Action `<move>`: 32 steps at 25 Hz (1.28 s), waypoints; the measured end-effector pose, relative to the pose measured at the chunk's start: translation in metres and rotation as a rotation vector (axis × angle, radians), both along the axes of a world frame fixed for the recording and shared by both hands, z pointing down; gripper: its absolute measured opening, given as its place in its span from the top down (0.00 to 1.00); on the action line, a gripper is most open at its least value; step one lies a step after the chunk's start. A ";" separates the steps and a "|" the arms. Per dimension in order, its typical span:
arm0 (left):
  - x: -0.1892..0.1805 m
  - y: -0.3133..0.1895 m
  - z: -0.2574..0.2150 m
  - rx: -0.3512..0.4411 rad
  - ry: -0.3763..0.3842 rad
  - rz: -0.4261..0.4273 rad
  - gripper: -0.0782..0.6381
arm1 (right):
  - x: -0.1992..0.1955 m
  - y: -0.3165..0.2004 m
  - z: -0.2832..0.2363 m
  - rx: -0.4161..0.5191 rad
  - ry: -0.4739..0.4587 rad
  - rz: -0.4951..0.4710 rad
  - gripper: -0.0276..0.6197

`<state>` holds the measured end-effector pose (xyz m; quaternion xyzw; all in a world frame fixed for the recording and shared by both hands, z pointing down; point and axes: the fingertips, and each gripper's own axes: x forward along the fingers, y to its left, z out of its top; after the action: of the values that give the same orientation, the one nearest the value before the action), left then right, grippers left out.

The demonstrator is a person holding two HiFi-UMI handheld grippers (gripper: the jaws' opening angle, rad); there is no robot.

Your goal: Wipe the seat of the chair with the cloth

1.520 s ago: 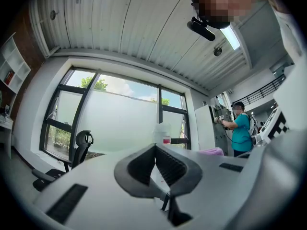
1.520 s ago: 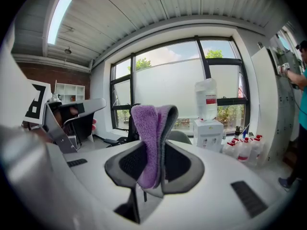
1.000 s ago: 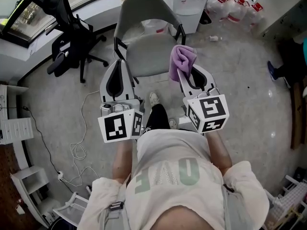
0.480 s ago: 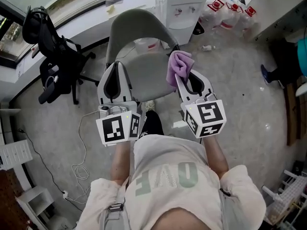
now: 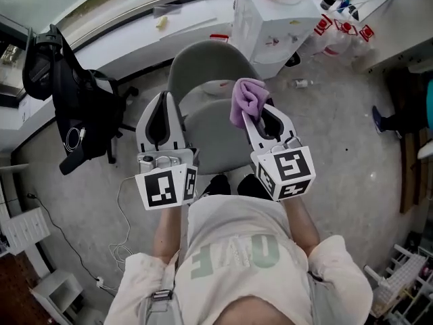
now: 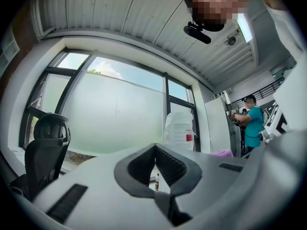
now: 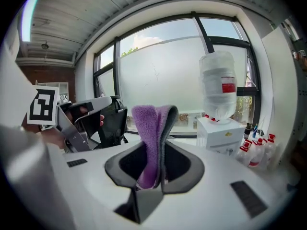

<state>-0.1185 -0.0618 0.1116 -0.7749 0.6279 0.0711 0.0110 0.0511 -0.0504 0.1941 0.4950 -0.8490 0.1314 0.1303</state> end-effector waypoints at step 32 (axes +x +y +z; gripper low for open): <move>-0.098 -0.058 0.204 -0.117 0.049 -0.400 0.87 | -0.151 -0.107 0.289 -0.534 -0.139 -0.357 0.81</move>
<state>-0.2165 -0.1201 0.3160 -0.6320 0.7725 0.0498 -0.0357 -0.0997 -0.1575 0.4834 0.2764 -0.8648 0.3578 0.2185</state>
